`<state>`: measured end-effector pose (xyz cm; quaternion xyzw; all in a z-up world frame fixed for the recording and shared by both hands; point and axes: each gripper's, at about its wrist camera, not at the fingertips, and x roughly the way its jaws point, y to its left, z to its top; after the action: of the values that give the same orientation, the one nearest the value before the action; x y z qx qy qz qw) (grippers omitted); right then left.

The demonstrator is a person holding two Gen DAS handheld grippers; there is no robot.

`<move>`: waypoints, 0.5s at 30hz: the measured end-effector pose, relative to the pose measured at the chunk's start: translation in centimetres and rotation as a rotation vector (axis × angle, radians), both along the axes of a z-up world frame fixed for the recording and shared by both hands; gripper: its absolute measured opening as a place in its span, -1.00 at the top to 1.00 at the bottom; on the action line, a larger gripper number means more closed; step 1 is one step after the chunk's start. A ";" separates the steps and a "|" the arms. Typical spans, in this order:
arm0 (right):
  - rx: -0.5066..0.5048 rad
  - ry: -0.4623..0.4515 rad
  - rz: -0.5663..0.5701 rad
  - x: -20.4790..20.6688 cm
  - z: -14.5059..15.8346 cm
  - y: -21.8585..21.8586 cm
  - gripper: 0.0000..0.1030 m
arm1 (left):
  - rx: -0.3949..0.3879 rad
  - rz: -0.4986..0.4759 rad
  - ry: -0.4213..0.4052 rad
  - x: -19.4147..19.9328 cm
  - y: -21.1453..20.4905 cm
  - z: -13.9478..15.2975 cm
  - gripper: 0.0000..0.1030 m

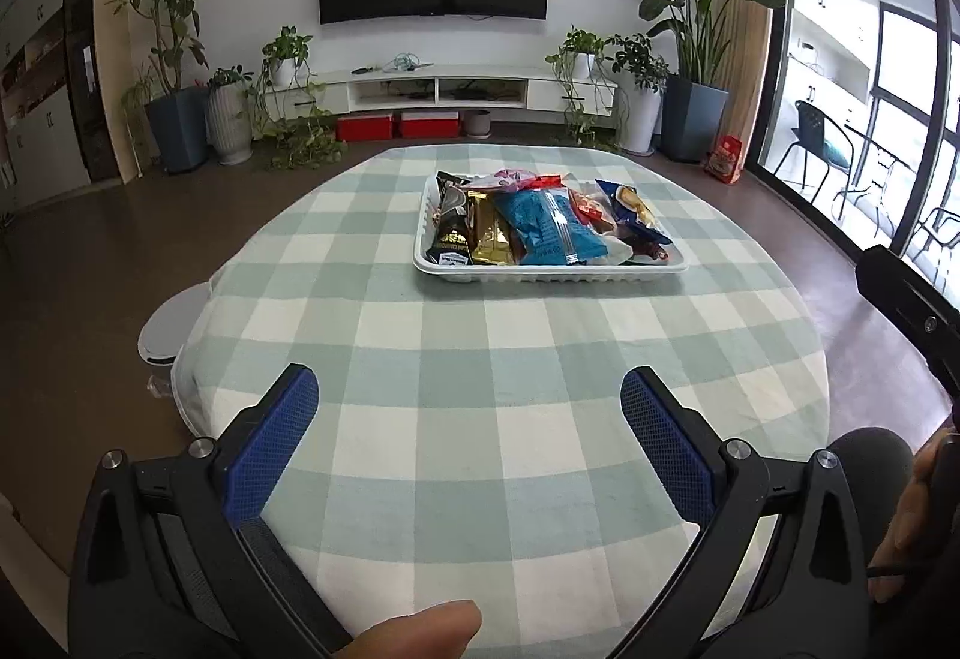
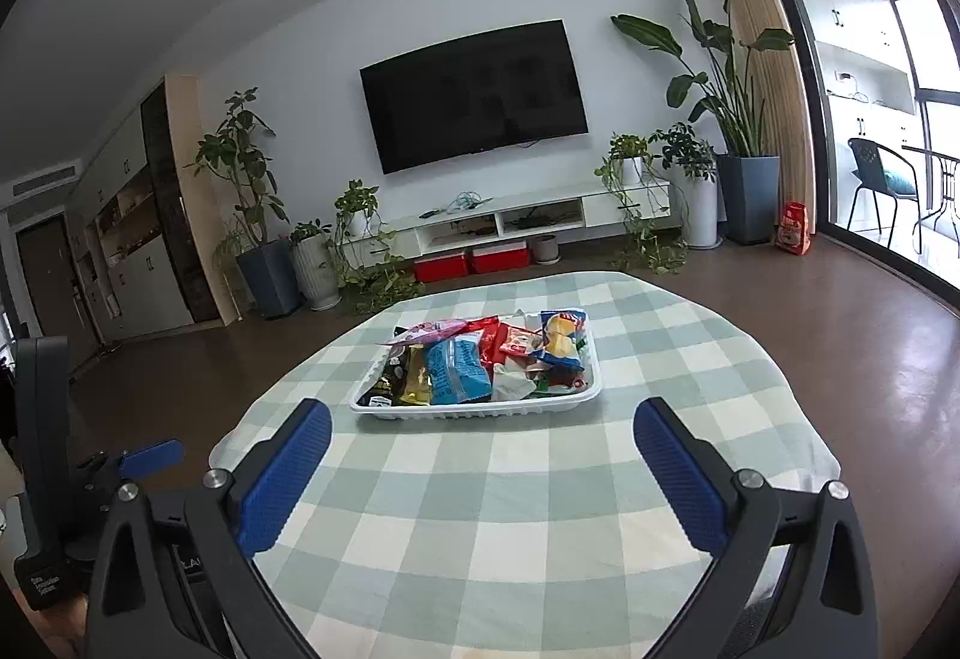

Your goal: Organize snacks

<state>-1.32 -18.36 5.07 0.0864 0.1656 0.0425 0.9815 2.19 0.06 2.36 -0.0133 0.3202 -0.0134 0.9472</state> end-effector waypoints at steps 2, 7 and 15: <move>-0.020 -0.002 -0.030 -0.5 -0.5 -0.1 -1.00 | 0.000 0.001 0.003 0.3 0.0 -0.2 -0.99; -0.066 0.036 -0.049 0.1 -1.8 0.5 -1.00 | -0.007 0.009 0.031 1.1 0.4 -1.3 -0.99; -0.087 0.130 -0.089 0.9 -3.4 0.7 -1.00 | -0.020 0.019 0.056 2.0 1.1 -2.3 -0.99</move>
<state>-0.39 -17.64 1.64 0.0535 0.2265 -0.0139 0.9724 4.18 1.14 0.01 -0.0261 0.3460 -0.0069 0.9378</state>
